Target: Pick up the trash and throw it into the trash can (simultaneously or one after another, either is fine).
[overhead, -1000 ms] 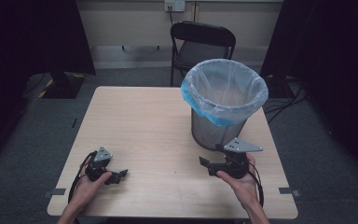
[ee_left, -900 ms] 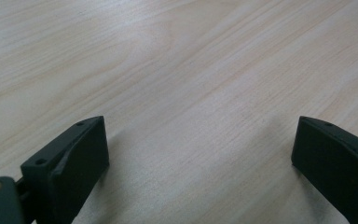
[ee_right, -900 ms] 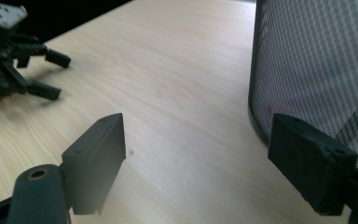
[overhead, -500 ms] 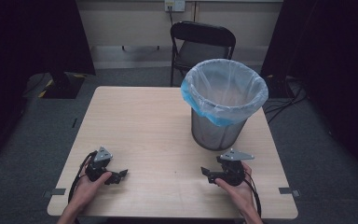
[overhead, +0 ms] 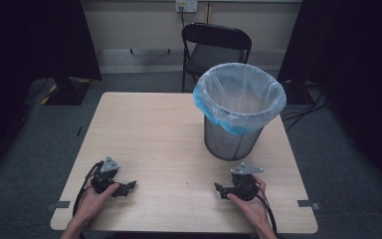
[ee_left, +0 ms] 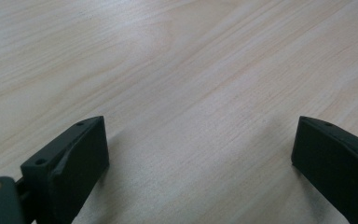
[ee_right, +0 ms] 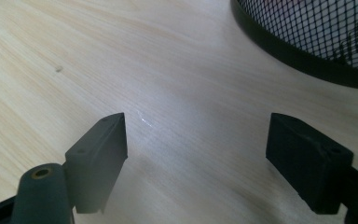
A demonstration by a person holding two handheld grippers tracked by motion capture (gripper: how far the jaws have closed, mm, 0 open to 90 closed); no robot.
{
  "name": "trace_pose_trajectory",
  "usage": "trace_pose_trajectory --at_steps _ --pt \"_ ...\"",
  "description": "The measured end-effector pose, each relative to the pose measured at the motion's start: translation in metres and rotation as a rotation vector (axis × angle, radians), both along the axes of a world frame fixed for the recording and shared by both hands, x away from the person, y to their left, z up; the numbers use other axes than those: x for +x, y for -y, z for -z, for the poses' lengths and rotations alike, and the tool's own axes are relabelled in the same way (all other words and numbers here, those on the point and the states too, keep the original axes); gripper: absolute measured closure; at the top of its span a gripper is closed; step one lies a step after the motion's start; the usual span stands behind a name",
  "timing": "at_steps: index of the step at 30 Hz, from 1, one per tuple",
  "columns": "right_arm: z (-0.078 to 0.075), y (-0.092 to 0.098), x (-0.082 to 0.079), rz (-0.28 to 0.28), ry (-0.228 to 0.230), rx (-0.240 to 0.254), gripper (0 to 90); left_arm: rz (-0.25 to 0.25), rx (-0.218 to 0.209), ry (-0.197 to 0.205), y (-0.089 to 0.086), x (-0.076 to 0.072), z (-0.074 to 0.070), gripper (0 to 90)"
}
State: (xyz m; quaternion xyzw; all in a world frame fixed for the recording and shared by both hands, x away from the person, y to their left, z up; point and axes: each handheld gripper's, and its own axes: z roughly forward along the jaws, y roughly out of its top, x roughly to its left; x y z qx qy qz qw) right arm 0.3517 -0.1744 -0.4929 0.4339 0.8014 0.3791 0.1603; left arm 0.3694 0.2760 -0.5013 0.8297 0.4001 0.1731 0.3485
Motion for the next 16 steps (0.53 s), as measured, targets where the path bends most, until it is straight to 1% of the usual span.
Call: trace_pose_trajectory --at_steps 5,9,10,11,12,16 --pt "0.0037 -0.001 0.0013 0.006 -0.009 -0.015 19.2 0.0 0.0 0.0 0.0 0.0 0.0 3.2" --pt "0.0057 -0.003 0.0 0.007 0.016 -0.031 18.2 0.0 0.001 0.0 0.0 0.0 0.0 3.2" --pt "0.0067 -0.0053 -0.001 0.008 0.029 -0.055 17.9 0.001 0.001 0.0 -0.0001 0.0 0.0 3.2" --pt "0.0069 -0.0071 -0.0016 0.007 0.035 -0.069 17.4 0.0 0.001 0.0 0.0 0.0 0.0 3.2" --pt "0.0069 -0.0076 -0.0016 0.015 0.035 -0.073 17.4 0.001 0.003 0.001 -0.0001 0.0001 -0.0001 3.2" --pt "0.0069 -0.0077 -0.0017 0.016 0.035 -0.073 17.4 0.001 0.002 0.0 -0.0001 0.0001 0.0 3.2"
